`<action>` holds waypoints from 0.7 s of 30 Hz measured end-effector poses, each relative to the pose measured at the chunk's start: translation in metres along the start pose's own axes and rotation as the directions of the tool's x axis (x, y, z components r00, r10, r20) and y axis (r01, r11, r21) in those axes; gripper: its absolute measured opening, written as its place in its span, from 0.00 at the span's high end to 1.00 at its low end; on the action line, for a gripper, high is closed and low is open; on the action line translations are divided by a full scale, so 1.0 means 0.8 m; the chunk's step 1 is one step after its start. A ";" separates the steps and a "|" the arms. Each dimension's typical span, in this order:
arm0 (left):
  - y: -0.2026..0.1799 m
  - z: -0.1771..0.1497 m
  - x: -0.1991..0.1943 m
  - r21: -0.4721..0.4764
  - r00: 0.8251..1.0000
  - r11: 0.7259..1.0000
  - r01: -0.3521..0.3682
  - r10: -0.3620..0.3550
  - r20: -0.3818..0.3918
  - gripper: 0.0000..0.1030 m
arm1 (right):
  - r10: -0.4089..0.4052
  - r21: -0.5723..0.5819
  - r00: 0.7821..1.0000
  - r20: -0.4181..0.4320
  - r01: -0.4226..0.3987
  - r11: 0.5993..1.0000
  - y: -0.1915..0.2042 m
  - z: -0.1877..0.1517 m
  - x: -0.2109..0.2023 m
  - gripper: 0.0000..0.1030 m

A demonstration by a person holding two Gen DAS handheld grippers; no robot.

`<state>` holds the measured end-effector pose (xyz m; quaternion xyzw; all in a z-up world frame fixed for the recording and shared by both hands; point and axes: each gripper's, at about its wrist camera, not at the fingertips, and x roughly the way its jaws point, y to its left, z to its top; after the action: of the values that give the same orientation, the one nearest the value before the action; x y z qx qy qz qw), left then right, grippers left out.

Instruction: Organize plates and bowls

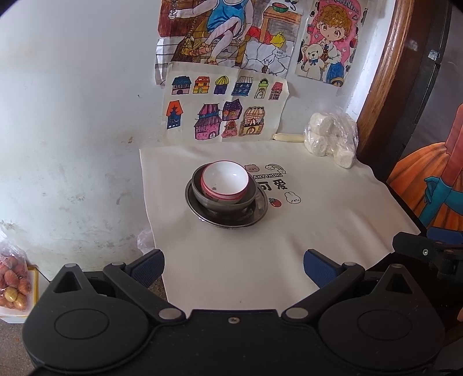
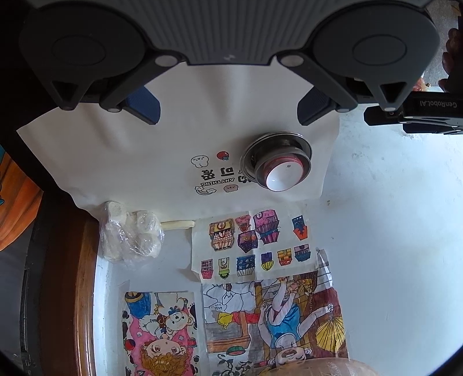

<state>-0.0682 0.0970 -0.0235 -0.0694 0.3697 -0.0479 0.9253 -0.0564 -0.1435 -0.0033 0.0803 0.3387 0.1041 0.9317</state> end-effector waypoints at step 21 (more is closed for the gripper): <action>0.003 0.004 0.009 -0.002 1.000 1.000 0.001 -0.001 -0.013 0.01 | 0.000 -0.010 1.000 -0.012 0.000 1.000 0.002 0.003 0.010 0.00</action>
<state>-0.0605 0.0990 -0.0263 -0.0703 0.3756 -0.0485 0.9228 -0.0487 -0.1402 -0.0059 0.0750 0.3437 0.1063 0.9300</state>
